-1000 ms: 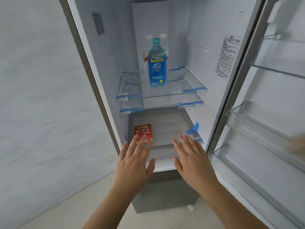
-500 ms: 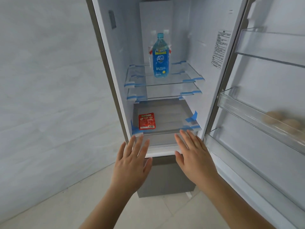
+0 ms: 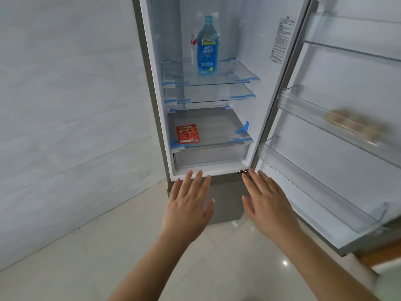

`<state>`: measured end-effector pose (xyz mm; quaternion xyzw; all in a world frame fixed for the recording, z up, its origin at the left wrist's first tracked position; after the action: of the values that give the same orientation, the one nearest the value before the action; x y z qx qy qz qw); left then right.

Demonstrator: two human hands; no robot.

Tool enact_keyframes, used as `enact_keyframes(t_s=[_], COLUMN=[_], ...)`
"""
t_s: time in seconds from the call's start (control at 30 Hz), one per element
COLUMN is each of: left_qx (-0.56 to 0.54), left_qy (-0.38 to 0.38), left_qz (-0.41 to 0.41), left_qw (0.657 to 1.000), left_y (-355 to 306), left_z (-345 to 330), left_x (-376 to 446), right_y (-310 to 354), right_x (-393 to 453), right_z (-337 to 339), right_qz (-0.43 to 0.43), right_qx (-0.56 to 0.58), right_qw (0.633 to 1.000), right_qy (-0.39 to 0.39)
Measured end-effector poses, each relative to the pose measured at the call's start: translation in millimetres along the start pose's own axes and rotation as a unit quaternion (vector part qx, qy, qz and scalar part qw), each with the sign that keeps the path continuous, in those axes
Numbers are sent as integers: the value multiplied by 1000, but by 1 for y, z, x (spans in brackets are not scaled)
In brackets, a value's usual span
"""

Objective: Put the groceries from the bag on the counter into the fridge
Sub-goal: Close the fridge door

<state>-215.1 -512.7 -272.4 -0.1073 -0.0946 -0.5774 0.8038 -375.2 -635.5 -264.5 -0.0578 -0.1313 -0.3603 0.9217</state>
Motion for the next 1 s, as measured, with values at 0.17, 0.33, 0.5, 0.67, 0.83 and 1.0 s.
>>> enact_keyframes(t_s=[0.17, 0.33, 0.5, 0.67, 0.83, 1.0], left_qx=[-11, -30, -45, -30, -31, -39], left_qy=[17, 42, 102, 131, 152, 164], left_qz=[-49, -96, -157, -202, -223, -225], left_qw=[999, 994, 981, 970, 962, 960], left_y=[-36, -92, -170, -245, -301, -340], left_z=[-6, -25, -53, -88, -111, -128], left_x=[6, 23, 46, 69, 91, 103], right_y=[-36, -91, -159, -224, -266, -282], right_x=[-31, -64, -95, -118, -128, -137], right_z=[5, -1, -9, -16, -32, -39], right_qz=[-53, -99, -144, -188, -207, -210], right_qx=[-8, -16, -39, -44, -51, -29], right_qw=[998, 994, 986, 975, 964, 964], right_qy=[13, 32, 79, 111, 157, 163])
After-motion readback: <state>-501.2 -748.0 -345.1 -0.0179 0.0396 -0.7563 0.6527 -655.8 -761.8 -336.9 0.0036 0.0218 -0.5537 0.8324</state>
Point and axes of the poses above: each hand's wrist, its own x-axis towards the middle knuckle, its own z-axis out of the back of the hand, y = z × x, the point moved 4 cm from there along x, towards the middle knuckle, and after that the axes turned 1 degree about -y, right-handed, at the moved point
